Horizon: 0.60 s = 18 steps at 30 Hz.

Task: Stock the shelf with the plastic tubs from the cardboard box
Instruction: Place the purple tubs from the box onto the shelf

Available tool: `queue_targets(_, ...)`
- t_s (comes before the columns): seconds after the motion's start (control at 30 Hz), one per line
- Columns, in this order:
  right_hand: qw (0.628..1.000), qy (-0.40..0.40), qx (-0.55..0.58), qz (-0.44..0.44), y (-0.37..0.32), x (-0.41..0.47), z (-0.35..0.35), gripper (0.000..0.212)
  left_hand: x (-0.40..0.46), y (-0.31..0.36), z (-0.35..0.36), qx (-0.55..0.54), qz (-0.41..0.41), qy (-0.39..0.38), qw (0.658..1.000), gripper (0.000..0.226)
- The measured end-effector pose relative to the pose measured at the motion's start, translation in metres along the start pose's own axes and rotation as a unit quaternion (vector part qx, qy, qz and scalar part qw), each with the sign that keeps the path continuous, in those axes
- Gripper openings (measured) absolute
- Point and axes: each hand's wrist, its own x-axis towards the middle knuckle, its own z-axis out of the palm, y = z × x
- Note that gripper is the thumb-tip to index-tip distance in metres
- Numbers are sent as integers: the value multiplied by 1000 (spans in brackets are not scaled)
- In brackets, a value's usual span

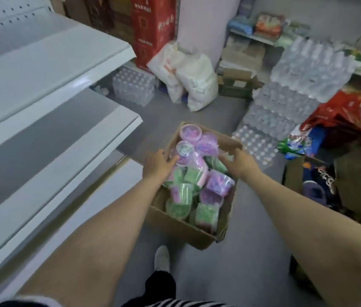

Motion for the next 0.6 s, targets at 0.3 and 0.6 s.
queue_targets(0.3, 984, -88, 71, 139, 61, 66, 71, 60, 100, -8, 78, -15, -24, -76, 997, 45)
queue_targets(0.6, 932, -112, 235, 253, 143, 136, 138, 107, 171, 4, 116, -34, 0, -91, 995, 64)
